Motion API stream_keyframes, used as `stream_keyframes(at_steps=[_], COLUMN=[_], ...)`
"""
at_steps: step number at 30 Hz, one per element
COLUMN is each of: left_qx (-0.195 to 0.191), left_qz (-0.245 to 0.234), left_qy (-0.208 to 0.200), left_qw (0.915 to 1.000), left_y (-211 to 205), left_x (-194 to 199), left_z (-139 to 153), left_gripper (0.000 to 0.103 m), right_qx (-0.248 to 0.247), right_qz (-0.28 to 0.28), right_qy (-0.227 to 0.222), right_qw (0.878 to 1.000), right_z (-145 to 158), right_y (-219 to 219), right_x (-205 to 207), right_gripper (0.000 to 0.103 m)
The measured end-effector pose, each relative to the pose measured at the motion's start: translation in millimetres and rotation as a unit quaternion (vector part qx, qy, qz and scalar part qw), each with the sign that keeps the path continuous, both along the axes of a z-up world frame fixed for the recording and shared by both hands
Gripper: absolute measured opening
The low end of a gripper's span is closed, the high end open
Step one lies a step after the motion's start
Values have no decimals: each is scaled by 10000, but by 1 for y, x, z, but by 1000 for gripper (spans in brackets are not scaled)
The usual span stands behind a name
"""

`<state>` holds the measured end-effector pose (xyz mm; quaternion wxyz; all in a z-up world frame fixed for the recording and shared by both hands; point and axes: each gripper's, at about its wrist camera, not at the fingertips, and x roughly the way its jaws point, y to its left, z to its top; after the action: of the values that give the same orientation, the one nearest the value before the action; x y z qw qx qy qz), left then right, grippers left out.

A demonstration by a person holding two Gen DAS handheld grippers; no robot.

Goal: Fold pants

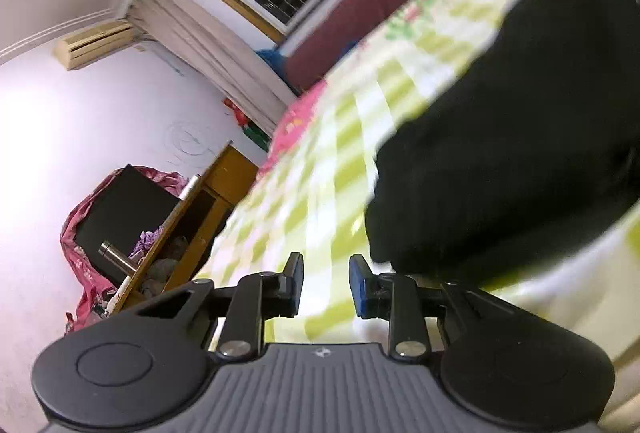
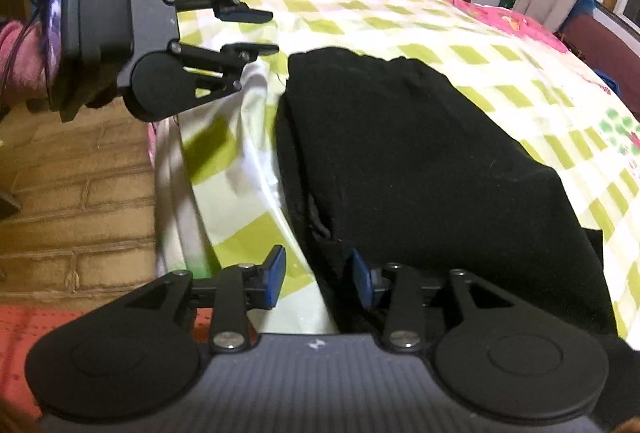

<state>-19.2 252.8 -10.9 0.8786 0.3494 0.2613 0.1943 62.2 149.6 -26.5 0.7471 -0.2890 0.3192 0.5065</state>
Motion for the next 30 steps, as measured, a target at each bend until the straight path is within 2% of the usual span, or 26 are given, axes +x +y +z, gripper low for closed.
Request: stream_keyframes(at_steps=[2, 5, 9, 12, 14, 18, 21, 23, 27, 30], left_qx=[-378, -921, -1559, -1303, -1334, -1281, -1452, -1464, -1394, -1453], left_qz=[-195, -683, -1259, -1410, -1461, -1671, -2080, -2328, -2722, -2822], left_qy=[-122, -8, 773, 906, 839, 633, 722, 857, 933, 927], left_qw=[9990, 9934, 9767, 9772, 9766, 9755, 9646, 9576, 9475, 9437], left_y=[-13, -41, -73, -95, -102, -124, -145, -164, -200, -220], left_x=[1, 6, 24, 27, 28, 34, 44, 51, 62, 72], left_z=[8, 8, -11, -15, -4, 14, 16, 8, -2, -3], left_gripper=[43, 43, 43, 42, 43, 44, 50, 50, 50, 50], right_qx=[120, 274, 441, 569, 741, 1231, 1767, 2009, 2190, 2393], right_qz=[-162, -646, -1818, -2940, -3662, -4614, -5115, -5310, -5525, -5623], right_qy=[65, 135, 276, 441, 666, 829, 917, 1023, 1071, 1061], right_qw=[9998, 9974, 9820, 9531, 9252, 8747, 8359, 8168, 7970, 7844], right_z=[6, 17, 28, 31, 29, 24, 24, 20, 10, 5], right_y=[-9, -36, -95, -152, -191, -252, -291, -311, -332, -347], right_x=[2, 13, 50, 88, 113, 148, 165, 175, 194, 206], right_gripper=[38, 38, 39, 39, 39, 39, 39, 39, 39, 39])
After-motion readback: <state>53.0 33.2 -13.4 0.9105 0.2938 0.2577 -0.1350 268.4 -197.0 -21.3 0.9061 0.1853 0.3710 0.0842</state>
